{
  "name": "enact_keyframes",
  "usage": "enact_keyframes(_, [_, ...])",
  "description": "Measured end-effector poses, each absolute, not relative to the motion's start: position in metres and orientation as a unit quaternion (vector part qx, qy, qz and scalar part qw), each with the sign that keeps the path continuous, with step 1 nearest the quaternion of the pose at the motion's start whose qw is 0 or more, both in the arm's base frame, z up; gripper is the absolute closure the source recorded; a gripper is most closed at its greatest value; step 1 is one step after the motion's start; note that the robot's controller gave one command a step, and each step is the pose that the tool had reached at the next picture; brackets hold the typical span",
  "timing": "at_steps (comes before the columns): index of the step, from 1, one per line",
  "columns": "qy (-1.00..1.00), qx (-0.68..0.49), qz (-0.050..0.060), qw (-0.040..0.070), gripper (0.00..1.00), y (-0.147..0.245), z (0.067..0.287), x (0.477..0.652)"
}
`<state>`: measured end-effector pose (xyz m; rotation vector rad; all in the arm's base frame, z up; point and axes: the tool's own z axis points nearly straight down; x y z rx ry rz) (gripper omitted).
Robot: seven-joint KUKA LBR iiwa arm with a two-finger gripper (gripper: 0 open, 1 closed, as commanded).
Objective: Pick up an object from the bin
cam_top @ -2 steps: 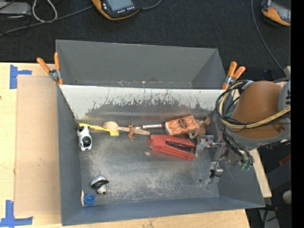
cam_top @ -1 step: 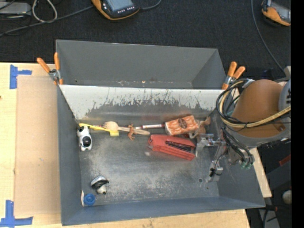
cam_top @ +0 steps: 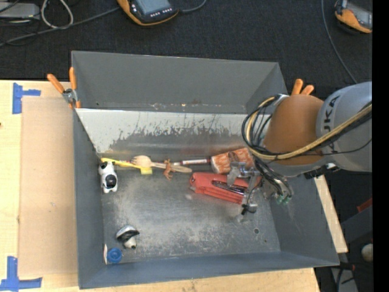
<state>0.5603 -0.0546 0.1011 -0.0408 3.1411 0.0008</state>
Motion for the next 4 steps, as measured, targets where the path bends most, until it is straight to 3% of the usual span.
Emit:
enact_keyframes(1, [1.0,-0.025,-0.001,0.001,0.0,-0.009,0.095,0.609])
enact_keyframes(2, [0.999,-0.043,0.001,0.002,0.0,-0.02,0.077,0.59])
enact_keyframes(3, [0.999,-0.042,0.001,0.004,1.0,-0.049,0.075,0.609])
enact_keyframes(4, [0.999,-0.043,0.001,0.004,1.0,-0.049,0.075,0.609])
